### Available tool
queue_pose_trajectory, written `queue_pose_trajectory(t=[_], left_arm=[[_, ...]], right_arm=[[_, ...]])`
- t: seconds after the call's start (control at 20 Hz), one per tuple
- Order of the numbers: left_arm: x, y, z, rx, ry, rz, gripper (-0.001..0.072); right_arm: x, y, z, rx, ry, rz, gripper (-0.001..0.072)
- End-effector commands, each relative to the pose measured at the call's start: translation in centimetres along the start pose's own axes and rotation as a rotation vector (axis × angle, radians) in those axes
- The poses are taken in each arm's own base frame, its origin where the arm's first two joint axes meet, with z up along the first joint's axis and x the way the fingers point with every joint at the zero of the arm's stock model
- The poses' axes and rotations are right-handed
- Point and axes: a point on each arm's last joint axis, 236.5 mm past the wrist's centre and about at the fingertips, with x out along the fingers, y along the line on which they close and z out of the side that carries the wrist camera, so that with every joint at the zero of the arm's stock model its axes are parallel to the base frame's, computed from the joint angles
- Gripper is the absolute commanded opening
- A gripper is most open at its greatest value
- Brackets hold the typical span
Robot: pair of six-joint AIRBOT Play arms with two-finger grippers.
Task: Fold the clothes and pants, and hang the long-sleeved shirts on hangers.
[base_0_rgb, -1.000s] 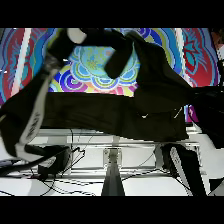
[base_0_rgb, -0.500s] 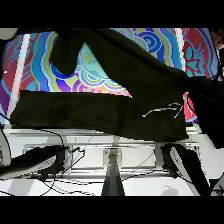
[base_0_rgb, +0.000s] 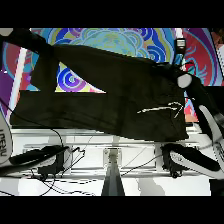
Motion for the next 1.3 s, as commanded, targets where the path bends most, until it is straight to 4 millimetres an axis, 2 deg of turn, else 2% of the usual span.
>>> queue_pose_trajectory(t=[0.0,0.05,0.1,0.15,0.2,0.25,0.35,0.45,0.5,0.6,0.65,0.7,0.8,0.9,1.05,1.25], left_arm=[[6.2,2.0,-1.6,-0.041,0.078,0.005,0.0016],[8.2,2.2,-1.0,-0.041,0.066,0.010,0.0016],[9.9,2.2,-0.6,-0.041,0.056,0.012,0.0054],[11.5,2.0,-0.5,-0.042,0.059,0.006,0.0303],[12.7,1.7,-0.6,-0.062,0.069,0.001,0.0645],[13.6,1.5,-0.8,-0.092,0.081,-0.001,0.0696],[14.3,2.0,-1.4,-0.129,0.098,0.002,0.0695],[14.0,4.1,-2.6,-0.208,0.113,0.032,0.0694],[13.8,5.3,-3.7,-0.259,0.133,0.041,0.0694],[13.5,7.6,-7.7,-0.384,0.228,0.045,0.0693],[13.5,8.1,-9.6,-0.453,0.268,0.019,0.0693],[13.8,8.3,-11.4,-0.542,0.292,-0.027,0.0692],[14.6,6.9,-13.3,-0.726,0.298,-0.183,0.0689],[15.3,6.0,-14.6,-0.838,0.288,-0.288,0.0583],[16.5,6.3,-16.5,-0.805,0.289,-0.292,0.0576],[19.2,5.5,-16.2,-0.723,0.275,-0.302,0.0575]], right_arm=[[4.4,1.1,0.1,-0.012,-0.021,-0.003,0.0029],[4.9,1.1,0.4,-0.011,-0.022,-0.004,0.0029],[5.2,0.8,0.9,-0.010,-0.029,-0.007,0.0102],[5.2,0.5,1.7,-0.013,-0.049,-0.015,0.0341],[5.1,0.2,2.6,-0.013,-0.076,-0.024,0.0461],[4.9,-0.1,3.5,-0.014,-0.094,-0.030,0.0463],[4.7,-0.5,4.6,-0.011,-0.113,-0.035,0.0462],[4.6,-0.9,4.9,-0.005,-0.115,-0.040,0.0461],[4.6,-0.9,4.6,-0.006,-0.105,-0.038,0.0461],[4.7,-1.0,3.8,-0.009,-0.071,-0.031,0.0461],[4.7,-1.0,3.3,-0.012,-0.049,-0.026,0.0461],[4.7,-0.9,2.7,-0.023,-0.024,-0.021,0.0461],[4.7,-0.8,1.8,-0.052,0.014,-0.015,0.0461],[4.8,-0.7,1.6,-0.054,0.024,-0.012,0.0461],[4.8,-0.7,1.6,-0.055,0.023,-0.013,0.0460],[4.8,-0.7,1.6,-0.054,0.024,-0.013,0.0456]])
